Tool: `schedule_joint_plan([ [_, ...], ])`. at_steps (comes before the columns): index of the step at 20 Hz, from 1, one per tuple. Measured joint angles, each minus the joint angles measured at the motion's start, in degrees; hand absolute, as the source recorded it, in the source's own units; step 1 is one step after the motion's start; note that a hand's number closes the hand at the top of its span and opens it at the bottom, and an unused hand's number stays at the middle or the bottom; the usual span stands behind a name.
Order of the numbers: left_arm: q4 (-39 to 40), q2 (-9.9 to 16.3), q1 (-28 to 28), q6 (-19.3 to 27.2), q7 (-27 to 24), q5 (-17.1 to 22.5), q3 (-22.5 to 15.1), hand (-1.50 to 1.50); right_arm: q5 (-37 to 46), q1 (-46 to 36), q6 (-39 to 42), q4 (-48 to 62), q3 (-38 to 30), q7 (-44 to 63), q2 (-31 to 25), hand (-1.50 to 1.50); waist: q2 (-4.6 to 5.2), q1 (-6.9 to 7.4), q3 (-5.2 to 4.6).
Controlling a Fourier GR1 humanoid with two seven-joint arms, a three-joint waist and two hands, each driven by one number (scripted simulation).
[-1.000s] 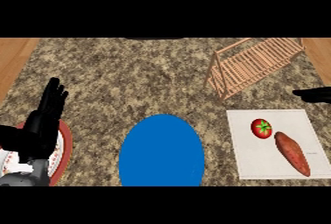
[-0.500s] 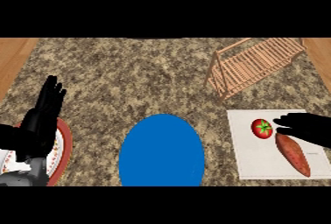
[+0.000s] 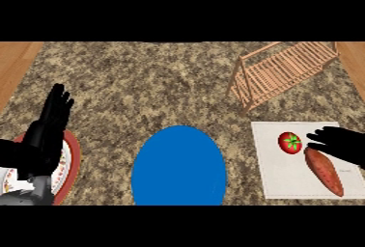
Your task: Pick the sweet potato from the placemat and place it in the tiered shelf
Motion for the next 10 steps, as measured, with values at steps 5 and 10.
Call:
schedule_joint_plan([
  [5,0.51,-2.06,0.33,-0.54,-0.3,-2.0,0.17,0.0,4.79,-2.33,-2.33,8.1,-0.35,-5.22,3.66,-1.5,0.01,0.06,-0.03],
  [10,0.31,-2.9,0.13,-1.79,0.66,-3.16,1.66,0.0,9.25,-3.09,-3.95,12.3,-0.64,-7.62,7.33,-1.5,-0.01,-0.02,-0.05],
])
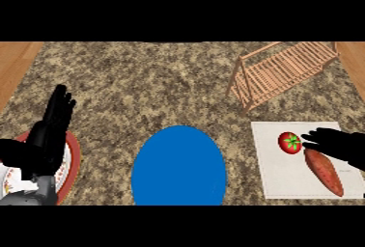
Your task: Pick the sweet potato from the placemat and place it in the tiered shelf
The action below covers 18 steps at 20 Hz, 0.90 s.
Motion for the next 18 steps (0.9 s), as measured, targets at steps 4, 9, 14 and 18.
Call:
schedule_joint_plan([
  [4,0.61,-0.98,-0.71,-1.08,0.23,-0.7,1.18,0.0,3.77,-1.16,-1.75,4.42,-0.44,-2.16,2.23,-1.5,0.0,0.01,0.01],
  [9,0.06,-1.54,-0.31,-2.66,0.64,-1.33,2.48,0.0,6.39,-2.39,-4.3,9.69,-1.66,-5.22,5.08,-1.5,0.0,0.01,0.0],
  [14,0.91,-3.01,-1.27,-3.26,0.55,-2.88,3.2,0.0,9.08,-4.31,-5.69,13.57,-2.2,-7.09,8.48,-1.5,0.01,0.02,0.01],
  [18,-0.12,-3.82,-0.94,-4.08,1.51,-3.62,3.77,0.0,10.96,-5.58,-6.35,16.17,-3.2,-8.14,9.97,-1.5,-0.01,0.03,0.0],
])
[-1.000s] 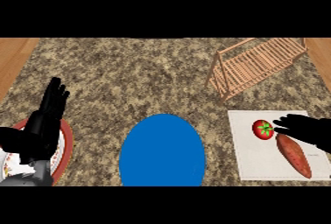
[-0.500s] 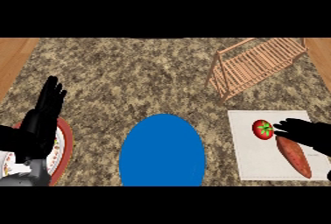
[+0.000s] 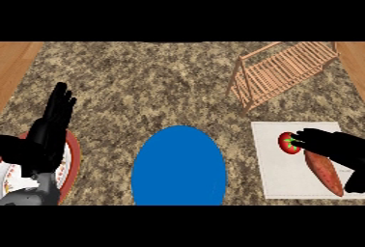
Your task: Pick the sweet potato from the placemat and place it in the tiered shelf
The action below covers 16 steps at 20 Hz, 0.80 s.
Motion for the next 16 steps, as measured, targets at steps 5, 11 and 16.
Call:
schedule_joint_plan([
  [5,0.45,-0.79,-0.25,-1.18,-0.16,-0.56,1.22,0.0,2.95,-0.91,-0.14,2.17,-0.2,0.06,1.95,1.5,-0.02,-0.03,-0.03],
  [11,-0.13,-1.47,0.43,-1.84,-0.04,-1.19,1.63,0.0,6.49,-1.94,-5.84,4.87,0.3,-1.61,3.49,1.5,-0.57,0.09,-0.68],
  [16,-0.07,-2.01,-0.37,-1.82,0.63,-1.71,1.96,0.0,7.02,-2.21,-11.94,5.92,-0.95,-3.71,4.2,1.5,-0.68,0.01,-0.87],
])
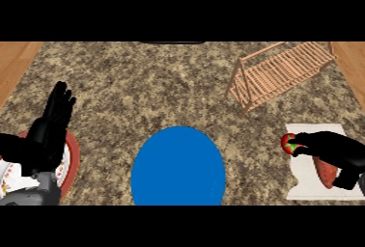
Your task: Pick the sweet potato from the placemat and place it in the tiered shelf
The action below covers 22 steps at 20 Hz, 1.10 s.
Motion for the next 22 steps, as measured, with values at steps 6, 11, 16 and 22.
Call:
schedule_joint_plan([
  [6,0.42,-0.38,0.34,-0.12,-0.89,-0.38,0.43,0.0,-1.94,1.22,2.12,-1.7,-3.57,6.74,2.66,1.5,0.0,-0.34,0.03],
  [11,0.57,-0.32,0.76,-0.53,-1.15,-0.16,0.83,0.0,-4.85,3.21,8.88,-6.71,-6.64,16.69,6.46,1.5,-0.09,-0.8,-0.01],
  [16,-0.53,-0.45,1.57,-0.41,-0.59,-0.47,0.87,0.0,-11.47,7.27,18.53,-18.99,-9.14,21.3,8.93,1.5,0.07,-1.28,0.44],
  [22,-0.27,-0.35,1.74,-0.19,-0.39,-0.51,1.56,0.0,-26.22,7.31,30.83,-31.67,-18.79,27.57,12.38,1.5,-0.03,-2.25,0.62],
])
